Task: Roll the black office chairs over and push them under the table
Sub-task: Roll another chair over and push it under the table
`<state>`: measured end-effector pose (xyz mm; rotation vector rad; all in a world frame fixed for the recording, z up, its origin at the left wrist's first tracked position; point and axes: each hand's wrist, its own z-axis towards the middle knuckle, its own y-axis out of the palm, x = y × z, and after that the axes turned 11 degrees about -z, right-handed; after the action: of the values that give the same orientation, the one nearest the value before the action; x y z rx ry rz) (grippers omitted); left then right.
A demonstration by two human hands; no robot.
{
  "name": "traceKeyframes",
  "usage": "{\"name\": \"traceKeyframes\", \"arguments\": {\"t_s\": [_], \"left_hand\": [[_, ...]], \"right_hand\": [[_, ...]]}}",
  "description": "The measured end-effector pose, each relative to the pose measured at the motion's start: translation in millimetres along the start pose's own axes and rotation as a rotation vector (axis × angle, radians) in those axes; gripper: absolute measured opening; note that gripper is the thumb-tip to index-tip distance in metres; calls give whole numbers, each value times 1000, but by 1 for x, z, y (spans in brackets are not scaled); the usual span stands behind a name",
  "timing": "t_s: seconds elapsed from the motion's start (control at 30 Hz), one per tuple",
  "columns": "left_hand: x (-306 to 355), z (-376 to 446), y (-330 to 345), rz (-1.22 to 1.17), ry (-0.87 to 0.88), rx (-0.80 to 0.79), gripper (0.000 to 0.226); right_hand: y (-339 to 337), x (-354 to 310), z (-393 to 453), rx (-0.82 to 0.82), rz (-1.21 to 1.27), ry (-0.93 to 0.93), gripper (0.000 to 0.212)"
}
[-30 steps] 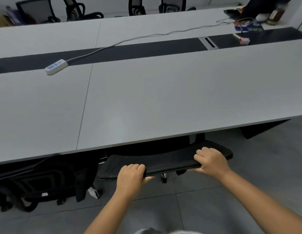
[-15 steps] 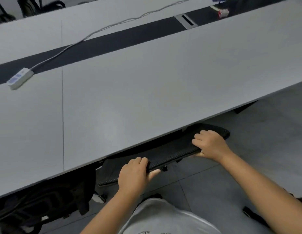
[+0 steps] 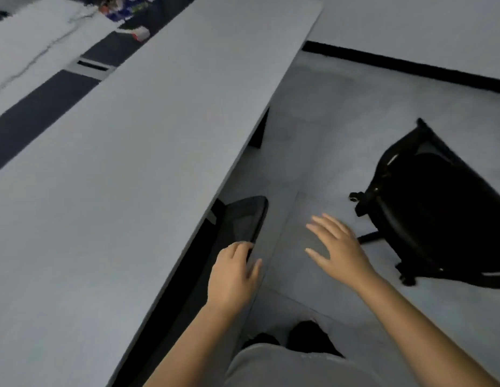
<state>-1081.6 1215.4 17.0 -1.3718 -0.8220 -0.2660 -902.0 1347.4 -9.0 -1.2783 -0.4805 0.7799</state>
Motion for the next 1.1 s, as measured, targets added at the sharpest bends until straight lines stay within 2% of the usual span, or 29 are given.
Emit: {"name": "traceKeyframes", "arguments": {"t_s": [0.1, 0.17, 0.27, 0.37, 0.47, 0.53, 0.63, 0.7, 0.83, 0.9, 1.0, 1.1], "left_hand": [[34, 41, 34, 23, 284, -79, 36], [67, 61, 63, -3, 408, -151, 35], [111, 73, 108, -113, 502, -272, 34], [138, 74, 150, -163, 485, -431, 34], [156, 74, 184, -245, 309, -483, 53], [168, 86, 198, -265, 273, -488, 64], [192, 124, 208, -253, 324, -405, 47], [211, 157, 211, -197, 391, -336, 44], [251, 224, 232, -68, 511, -279, 59], [264, 255, 247, 45, 663, -279, 57], [281, 291, 273, 200, 912, -397, 63], [295, 302, 300, 167, 1111, -477, 58]], "right_hand": [[-21, 47, -57, 25, 16, 359, 53], [-35, 72, -90, 70, 46, 560, 60], [-46, 96, -132, 110, 31, 794, 73], [-35, 112, -160, 58, 91, 991, 77], [-25, 137, -176, 2, 22, 996, 81], [-32, 166, -173, 63, -19, 939, 72], [-48, 211, -157, 278, -121, 903, 58], [-53, 238, -145, 324, -197, 918, 60], [-31, 278, -125, 213, -374, 1018, 68], [-16, 288, -119, 206, -472, 1065, 70], [-7, 296, -120, 267, -577, 1126, 64], [-13, 313, -130, 317, -609, 1136, 55]]}}
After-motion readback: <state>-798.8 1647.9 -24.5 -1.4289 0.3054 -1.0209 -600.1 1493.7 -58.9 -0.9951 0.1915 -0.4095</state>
